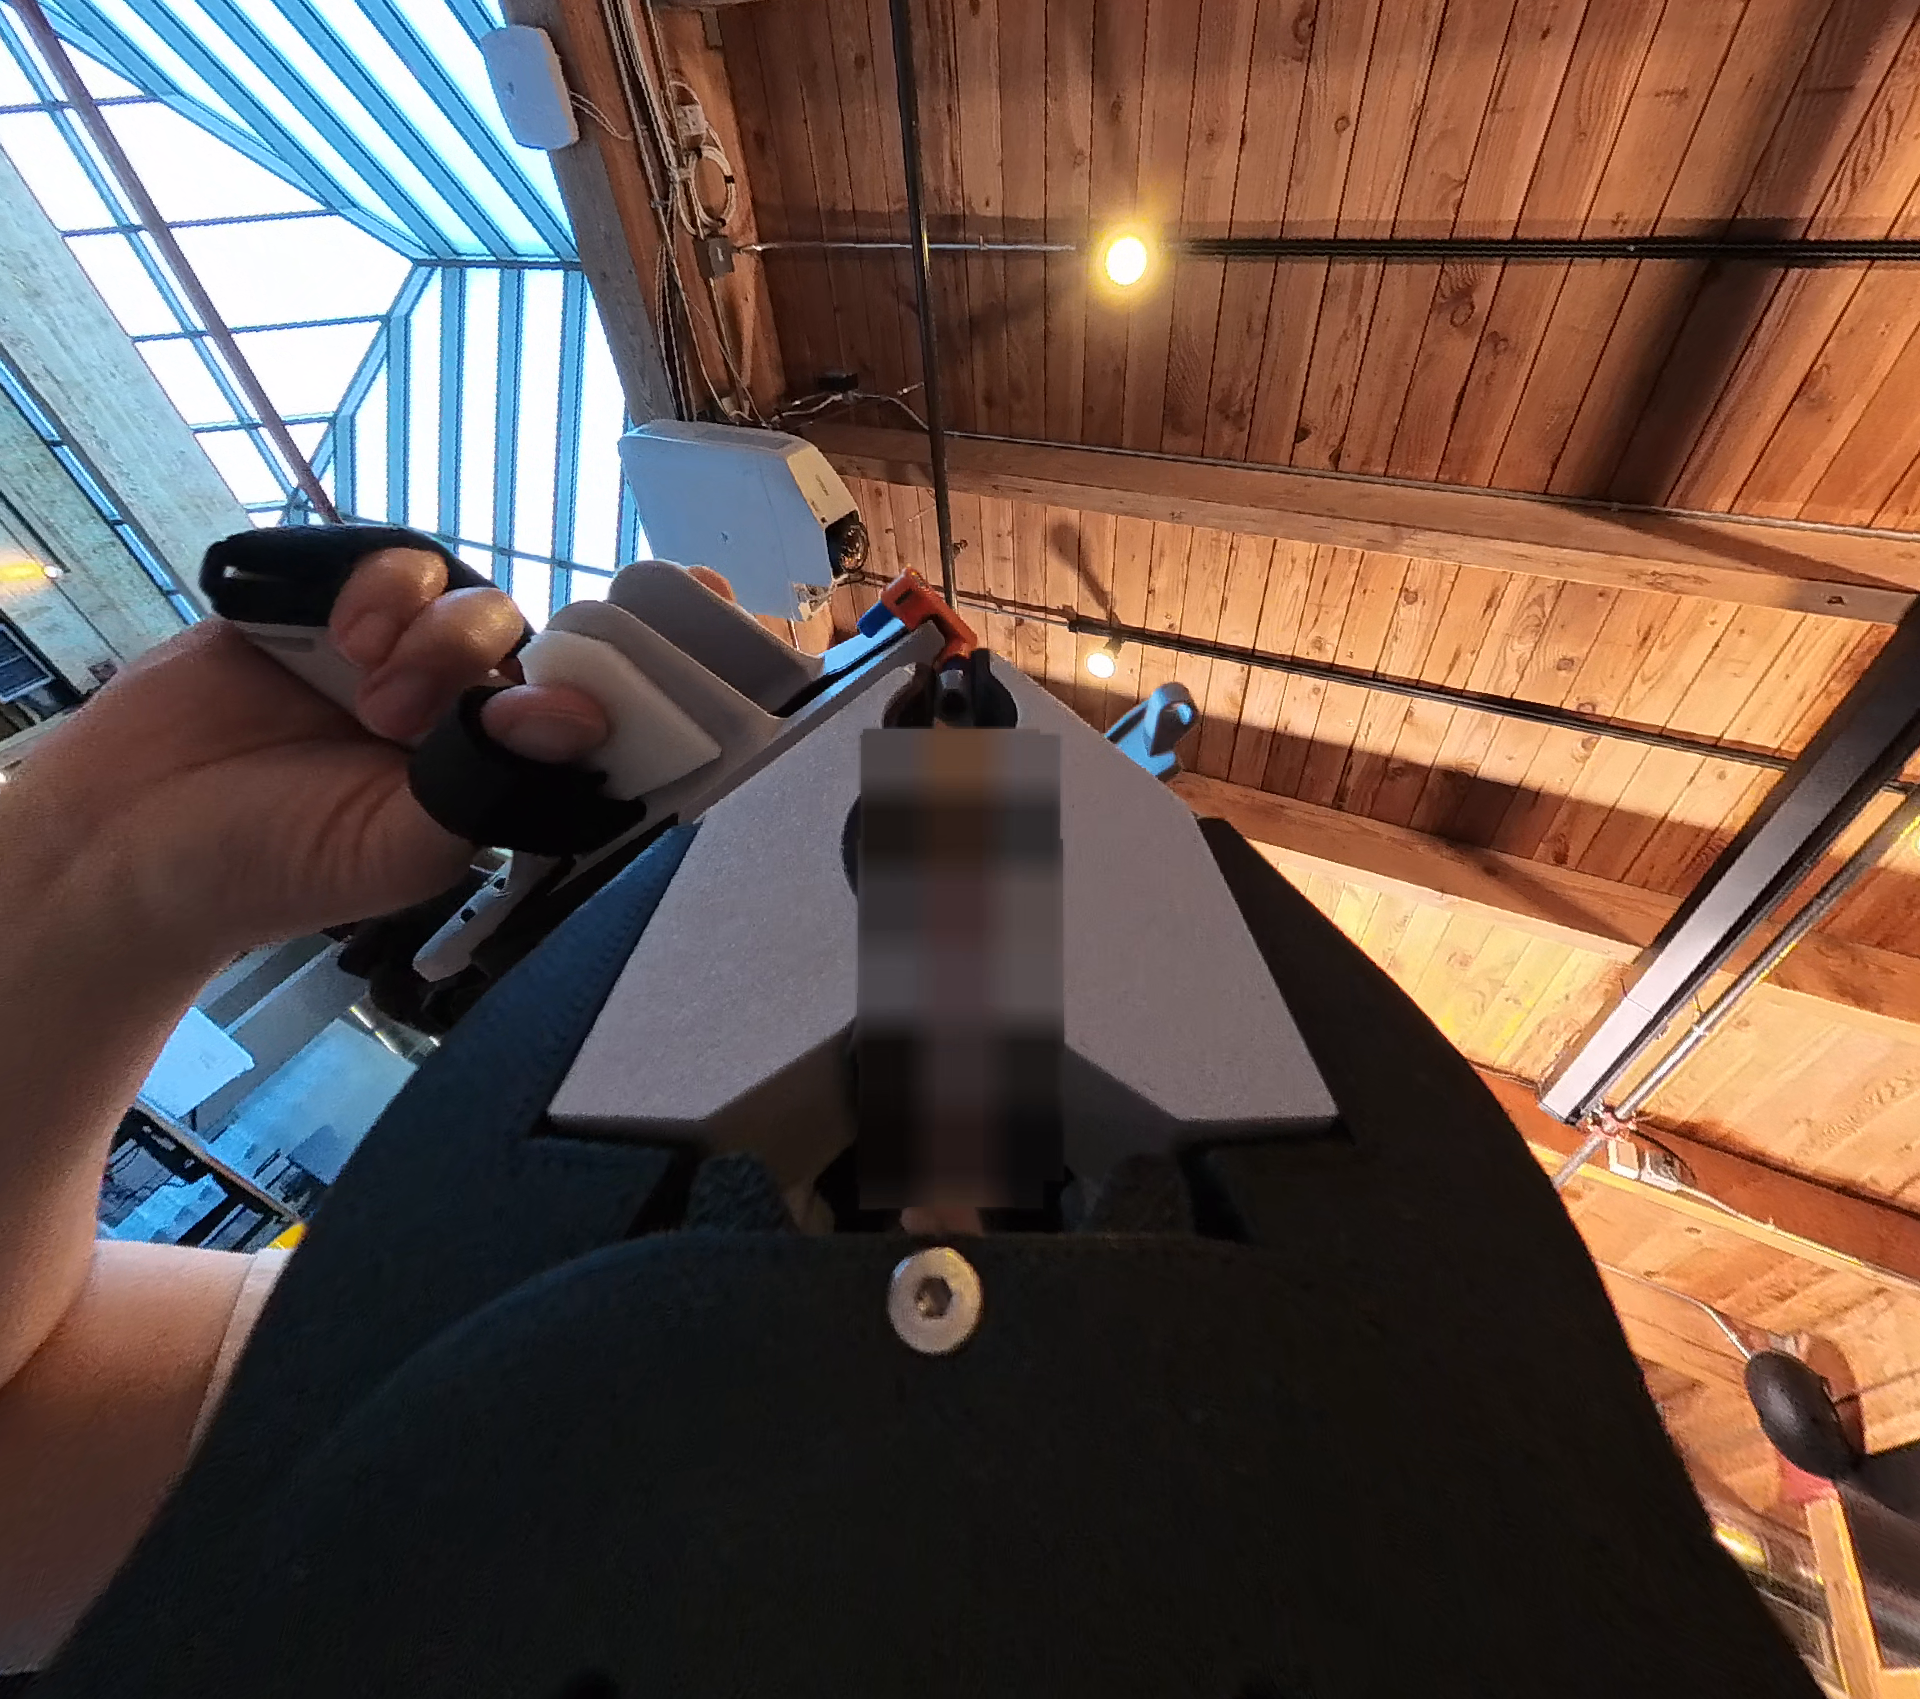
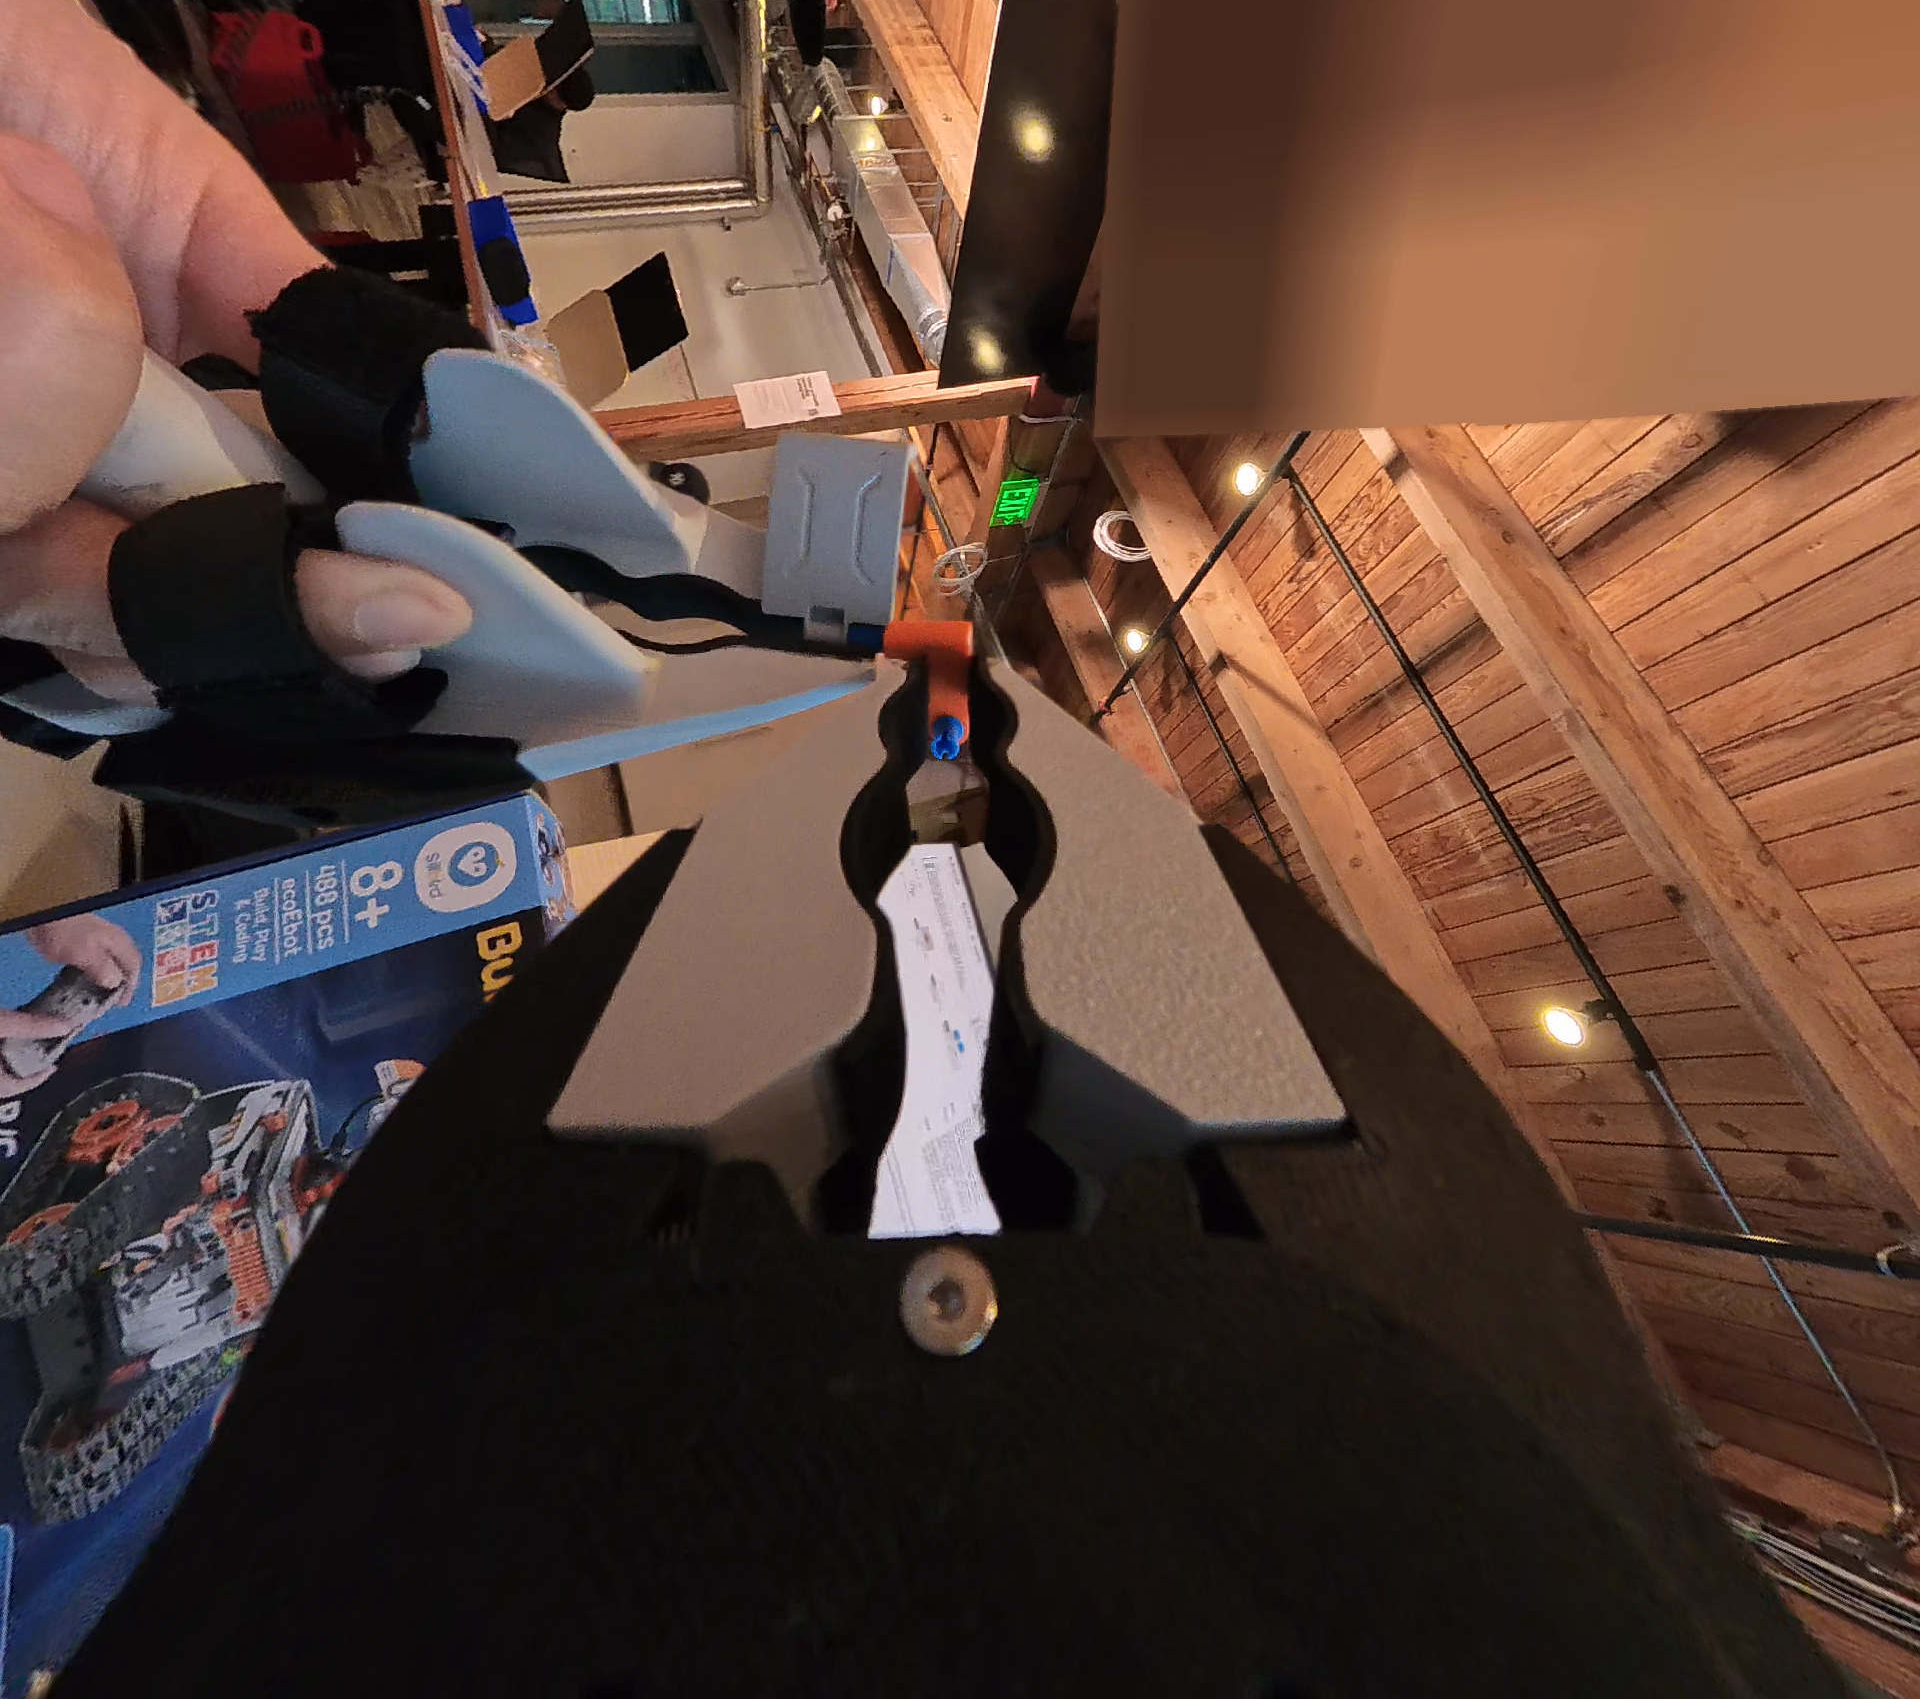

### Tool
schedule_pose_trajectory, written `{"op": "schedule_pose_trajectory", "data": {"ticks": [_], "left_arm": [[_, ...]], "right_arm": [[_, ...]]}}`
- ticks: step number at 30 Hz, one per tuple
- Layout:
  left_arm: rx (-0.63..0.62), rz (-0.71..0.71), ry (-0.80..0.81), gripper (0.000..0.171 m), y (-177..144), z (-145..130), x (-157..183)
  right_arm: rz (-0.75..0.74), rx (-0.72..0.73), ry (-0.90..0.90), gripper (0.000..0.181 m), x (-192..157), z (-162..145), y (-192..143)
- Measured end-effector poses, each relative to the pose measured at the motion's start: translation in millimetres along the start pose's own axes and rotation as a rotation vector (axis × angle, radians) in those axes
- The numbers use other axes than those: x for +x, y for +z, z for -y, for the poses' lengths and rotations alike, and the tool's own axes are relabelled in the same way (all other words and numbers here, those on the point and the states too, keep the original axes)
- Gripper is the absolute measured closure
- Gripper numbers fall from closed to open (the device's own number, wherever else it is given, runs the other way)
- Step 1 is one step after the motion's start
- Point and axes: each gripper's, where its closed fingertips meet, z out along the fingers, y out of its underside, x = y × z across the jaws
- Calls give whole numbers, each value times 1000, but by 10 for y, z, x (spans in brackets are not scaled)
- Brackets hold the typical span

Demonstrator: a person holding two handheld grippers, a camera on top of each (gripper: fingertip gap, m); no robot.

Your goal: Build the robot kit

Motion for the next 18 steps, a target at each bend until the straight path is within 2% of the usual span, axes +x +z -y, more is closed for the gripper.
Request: {"op": "schedule_pose_trajectory", "data": {"ticks": [10,18], "left_arm": [[41,-2,13,167,-30,88,34],[66,1,33,167,-54,137,45]], "right_arm": [[133,-37,57,169,-79,-38,37],[168,-74,124,165,-123,-77,59]]}}
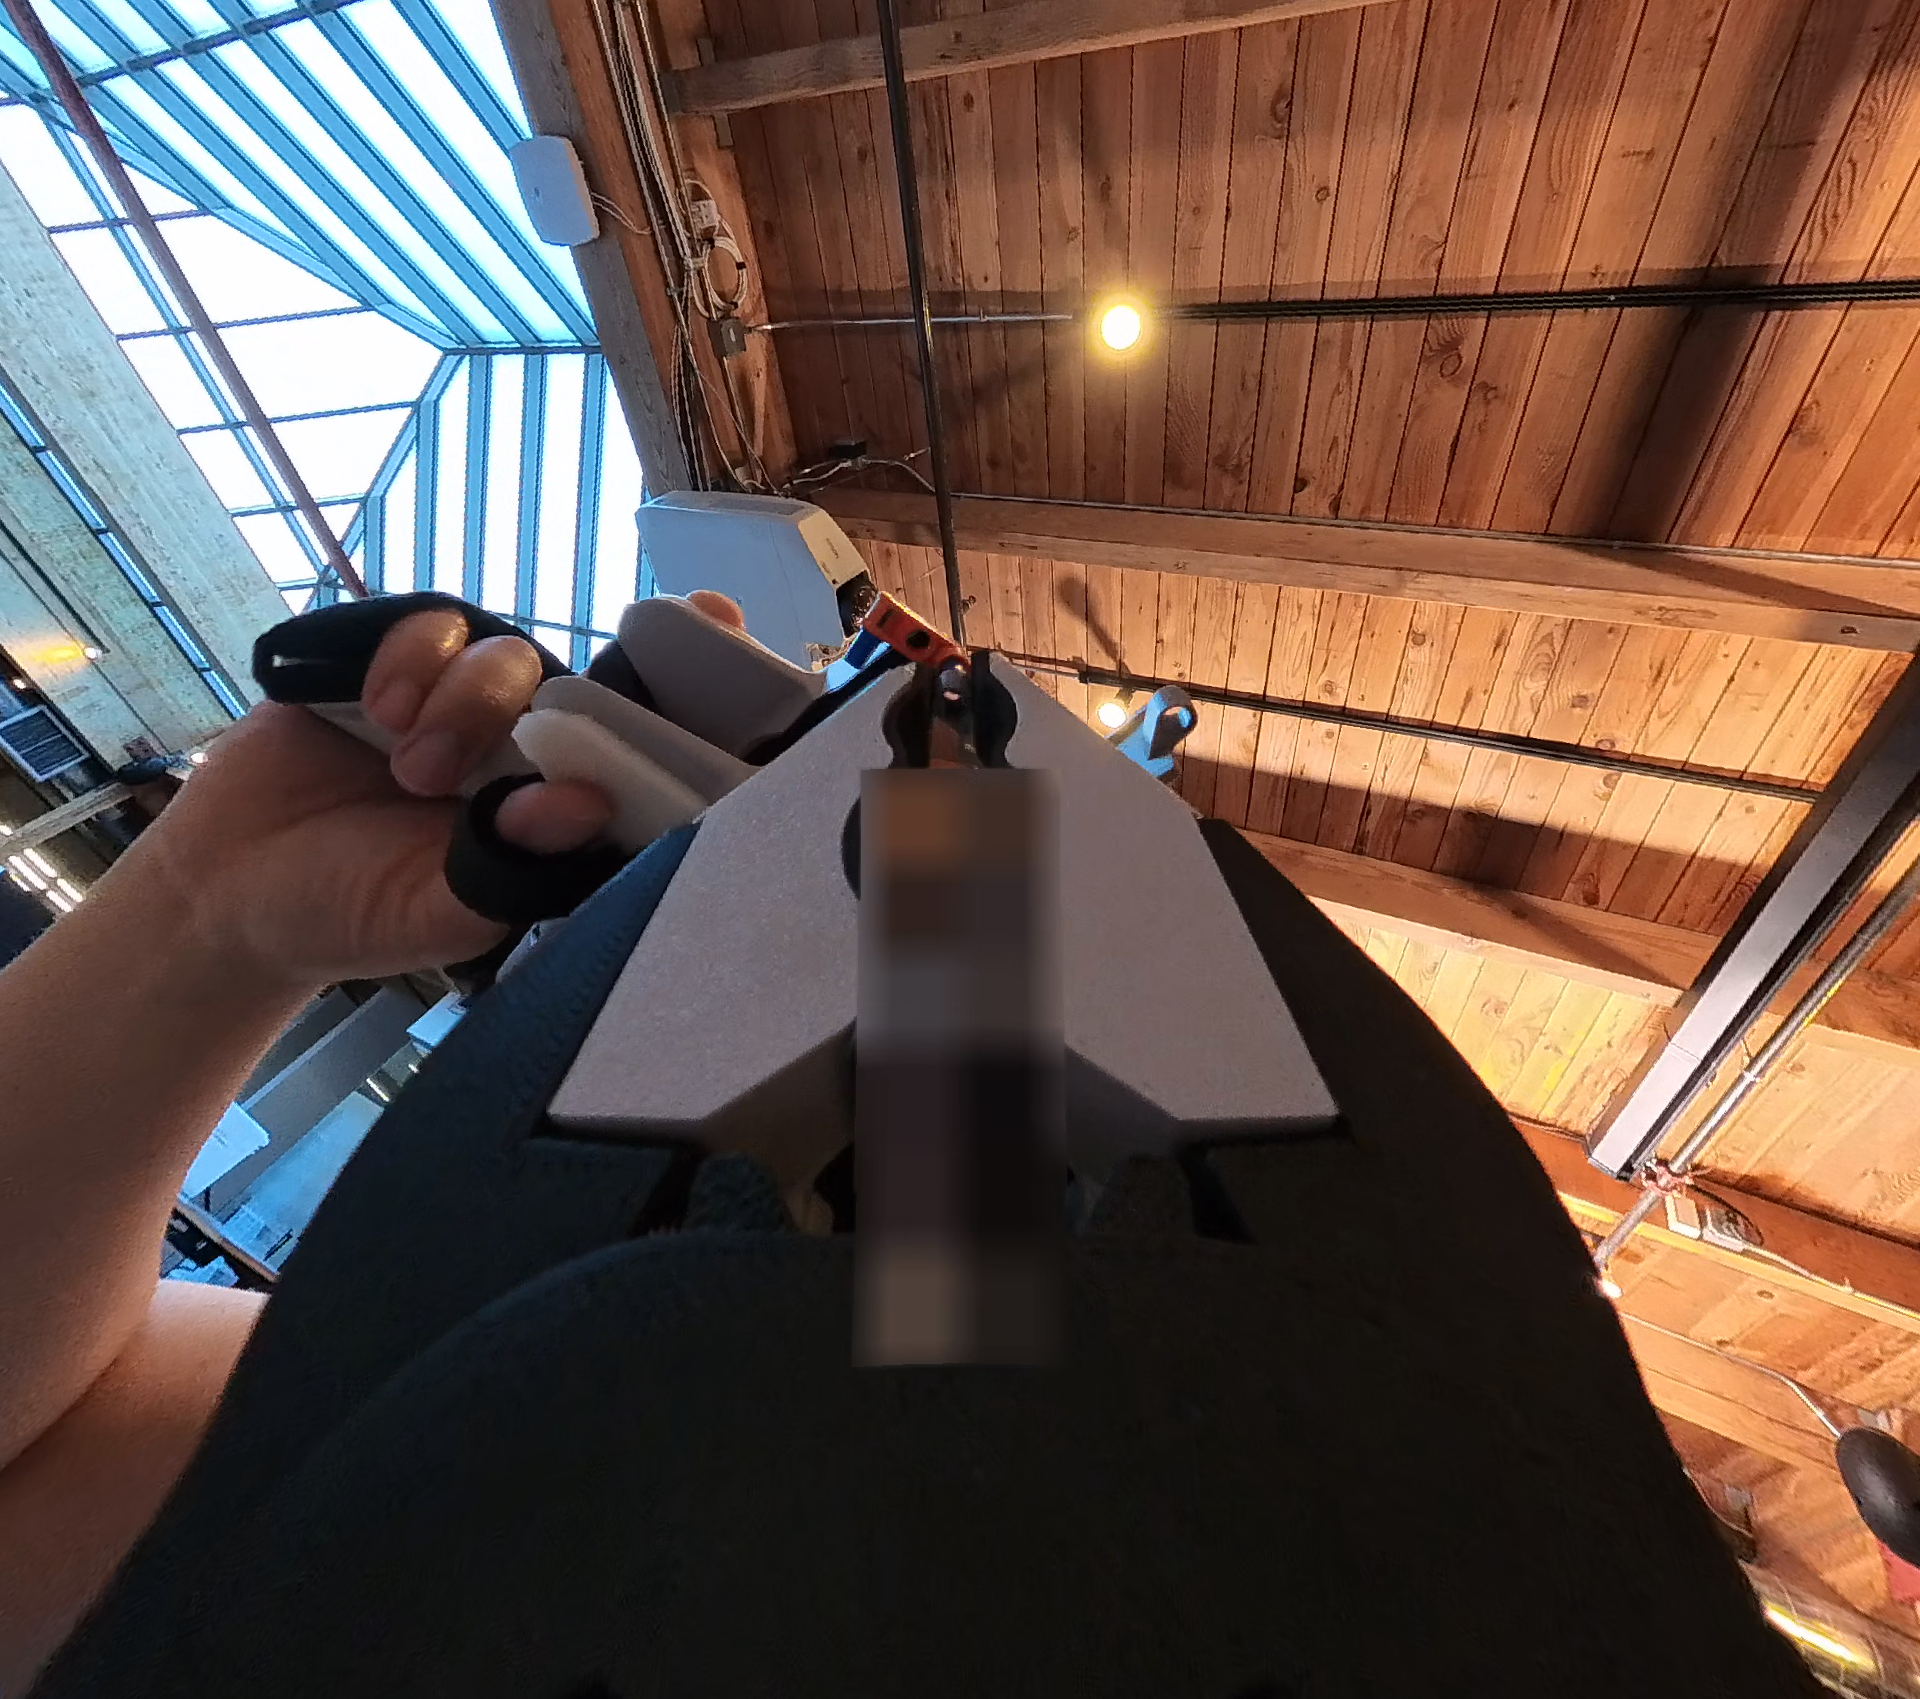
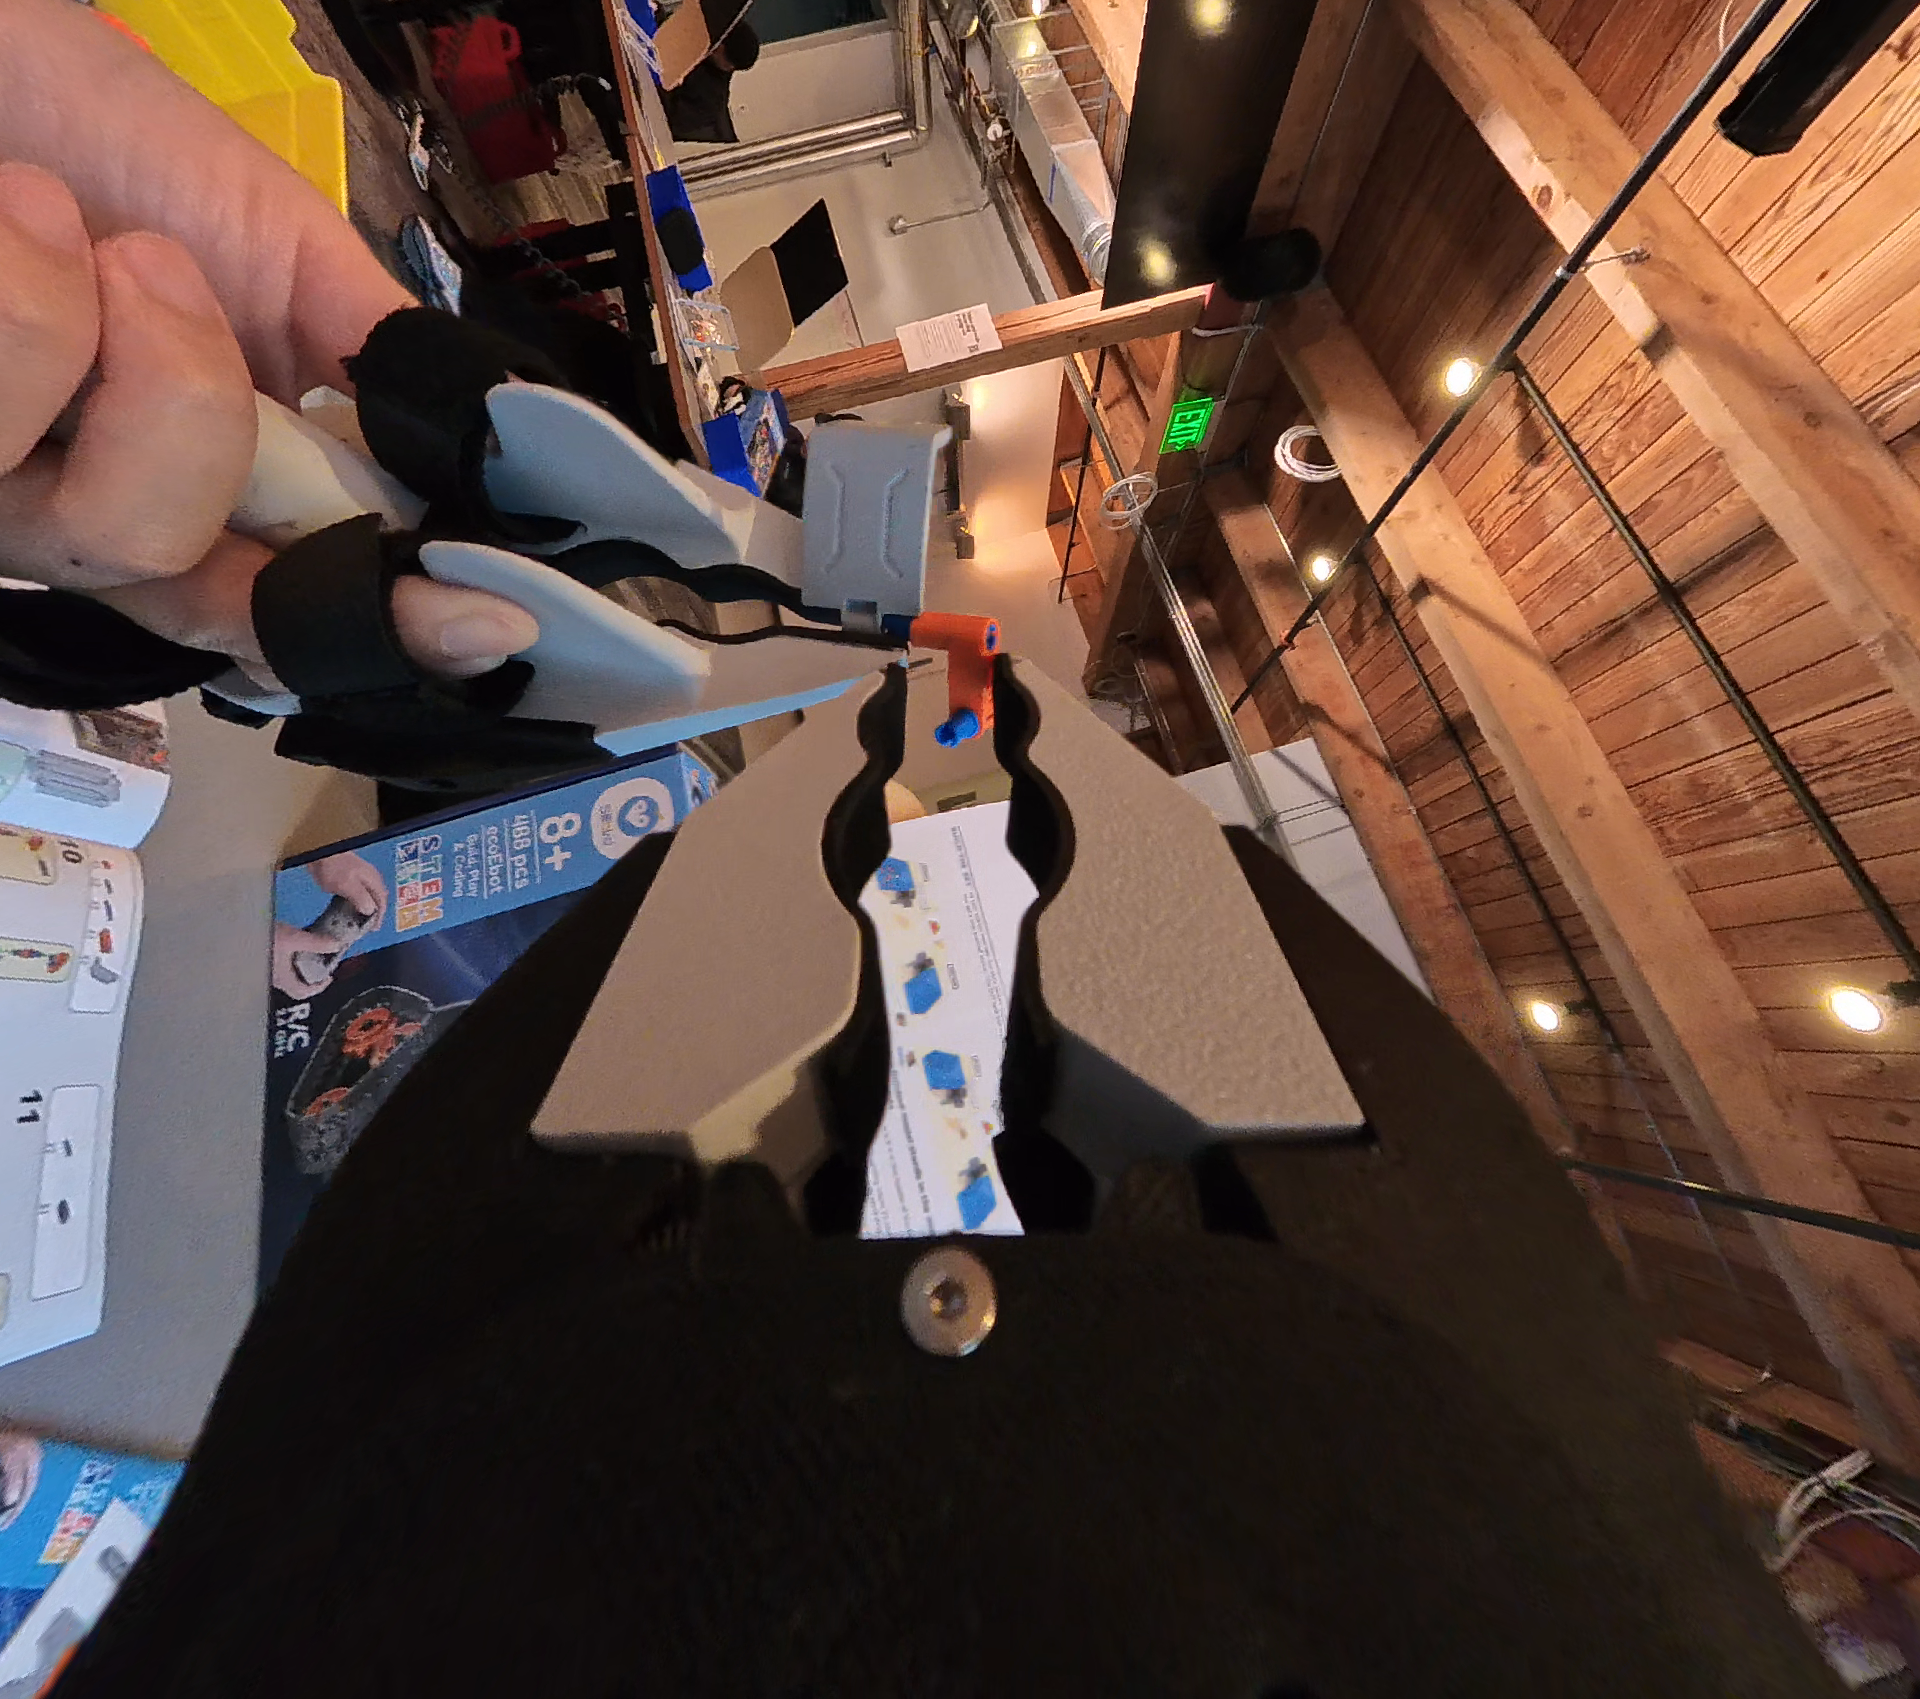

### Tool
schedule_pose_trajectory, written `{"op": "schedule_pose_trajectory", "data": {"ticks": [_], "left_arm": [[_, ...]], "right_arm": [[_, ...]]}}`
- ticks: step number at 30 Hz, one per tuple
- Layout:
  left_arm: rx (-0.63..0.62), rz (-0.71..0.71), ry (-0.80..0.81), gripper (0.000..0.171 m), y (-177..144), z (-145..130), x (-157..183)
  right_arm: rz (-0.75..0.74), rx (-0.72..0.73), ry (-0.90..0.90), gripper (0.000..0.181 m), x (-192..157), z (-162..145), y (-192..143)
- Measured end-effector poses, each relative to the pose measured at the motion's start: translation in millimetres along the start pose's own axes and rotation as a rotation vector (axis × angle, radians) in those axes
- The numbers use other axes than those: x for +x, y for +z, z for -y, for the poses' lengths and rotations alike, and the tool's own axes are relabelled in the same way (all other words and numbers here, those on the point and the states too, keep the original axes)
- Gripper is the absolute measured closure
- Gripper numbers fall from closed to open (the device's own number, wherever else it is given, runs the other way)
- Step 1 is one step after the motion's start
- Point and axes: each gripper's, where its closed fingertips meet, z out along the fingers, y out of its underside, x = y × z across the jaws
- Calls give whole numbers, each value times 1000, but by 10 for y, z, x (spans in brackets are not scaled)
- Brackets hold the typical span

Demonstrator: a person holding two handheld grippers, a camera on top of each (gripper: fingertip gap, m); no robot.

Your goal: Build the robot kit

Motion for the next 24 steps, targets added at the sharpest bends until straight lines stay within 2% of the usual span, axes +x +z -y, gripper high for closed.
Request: {"op": "schedule_pose_trajectory", "data": {"ticks": [7,13,24], "left_arm": [[5,25,18,167,-22,26,-32],[9,25,8,167,-29,32,-54],[25,22,0,167,-32,35,-71]], "right_arm": [[51,-3,77,160,-37,11,29],[72,-13,77,160,-48,-1,31],[71,-16,102,148,-103,26,60]]}}
